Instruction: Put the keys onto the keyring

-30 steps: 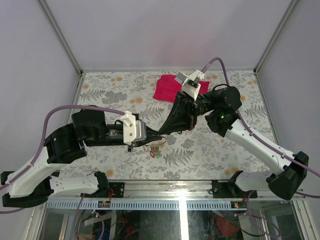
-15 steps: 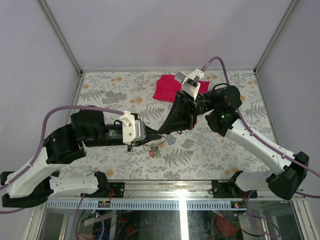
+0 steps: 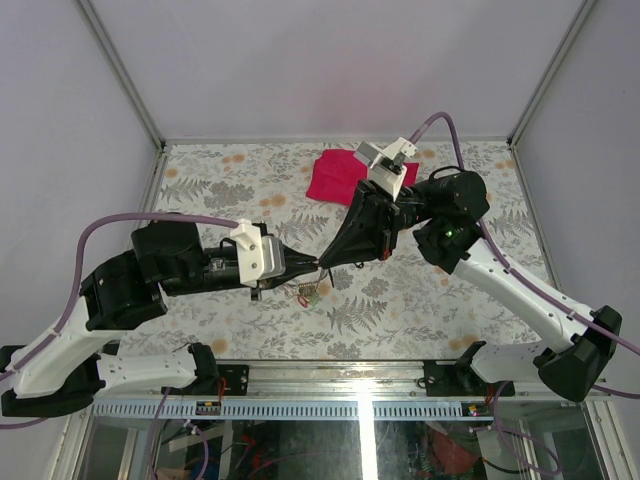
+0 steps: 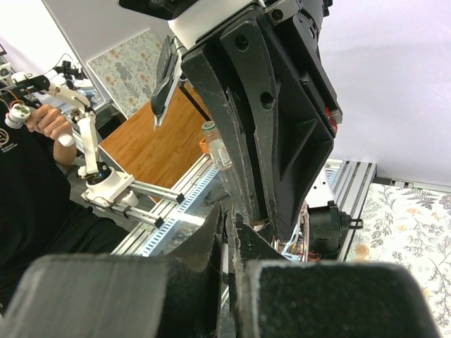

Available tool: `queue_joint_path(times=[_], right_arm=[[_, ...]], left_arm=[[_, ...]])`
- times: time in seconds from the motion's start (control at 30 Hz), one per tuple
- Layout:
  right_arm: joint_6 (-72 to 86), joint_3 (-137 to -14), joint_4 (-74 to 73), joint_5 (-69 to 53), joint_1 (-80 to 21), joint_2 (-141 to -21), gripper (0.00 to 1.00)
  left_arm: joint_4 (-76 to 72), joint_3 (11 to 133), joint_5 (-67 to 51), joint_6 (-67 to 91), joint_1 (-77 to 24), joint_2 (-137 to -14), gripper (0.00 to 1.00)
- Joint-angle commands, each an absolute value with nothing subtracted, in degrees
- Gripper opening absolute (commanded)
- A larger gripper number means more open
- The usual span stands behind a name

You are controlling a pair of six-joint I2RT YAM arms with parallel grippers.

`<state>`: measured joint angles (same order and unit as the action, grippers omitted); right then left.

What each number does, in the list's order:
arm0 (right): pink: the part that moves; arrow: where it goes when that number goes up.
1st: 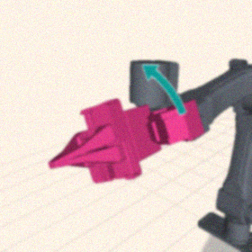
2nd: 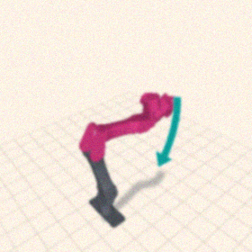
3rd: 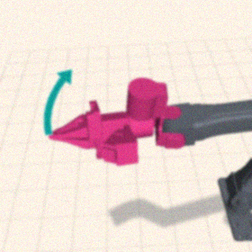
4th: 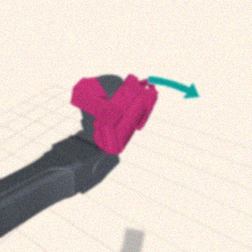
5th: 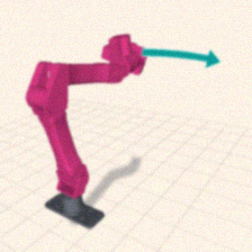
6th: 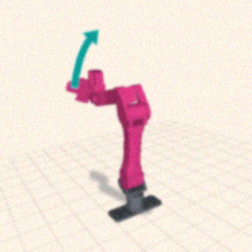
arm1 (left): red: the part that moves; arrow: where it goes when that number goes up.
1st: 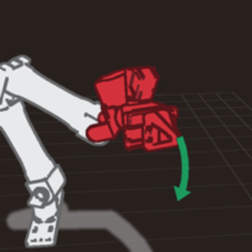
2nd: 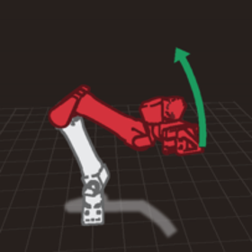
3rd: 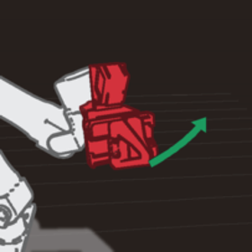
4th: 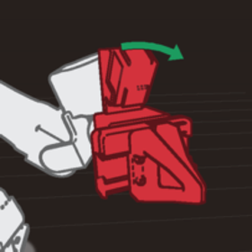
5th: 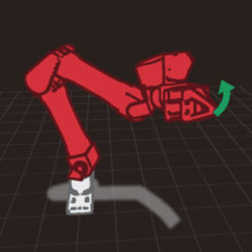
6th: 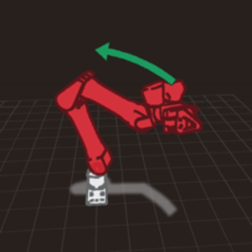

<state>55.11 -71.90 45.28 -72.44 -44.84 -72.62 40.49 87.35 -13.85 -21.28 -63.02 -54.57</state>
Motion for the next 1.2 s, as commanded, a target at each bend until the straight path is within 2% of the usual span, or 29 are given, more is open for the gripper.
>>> queue_joint_path(times=[0.0,0.07,0.17,0.27,0.33,0.47,0.57,0.87,1.0,1.17], right_arm=[[57.23,-74.34,44.68,-86.9,-48.84,-67.59,0.0],[54.72,-74.67,42.92,-86.39,-48.49,-67.55,0.0],[50.13,-75.13,39.22,-85.36,-47.66,-67.29,0.13],[44.55,-75.87,34.71,-83.51,-45.97,-66.26,0.2],[37.01,-76.85,26.98,-81.61,-45.0,-65.2,0.23],[13.83,-81.23,2.21,-73.42,-44.45,-62.48,0.27],[6.63,-81.53,-4.24,-64.67,-44.43,-60.03,0.28],[0.54,-73.73,-6.34,-37.62,-44.37,-53.01,0.38],[0.64,-69.97,-3.87,-34.5,-44.37,-51.86,0.44],[6.5,-64.88,6.44,-35.43,-44.4,-52.06,0.55]], left_arm=[[28.51,88.85,3.9,-23.45,-60.57,-53.6,0.0],[28.64,88.92,3.69,-23.49,-60.49,-53.74,0.0],[28.89,88.96,3.54,-23.55,-60.55,-53.87,0.0],[29.21,88.93,3.65,-23.69,-60.55,-53.69,0.0],[29.35,88.86,3.82,-23.65,-60.53,-53.71,0.0],[29.36,88.69,3.77,-23.65,-60.52,-53.7,0.0],[29.06,88.51,3.64,-23.86,-60.56,-53.7,0.0],[24.7,85.47,2.5,-23.89,-60.51,-51.78,0.0],[23.73,85.42,1.26,-23.32,-60.55,-51.64,0.0],[22.5,85.17,-0.18,-22.4,-60.54,-51.7,0.0]])
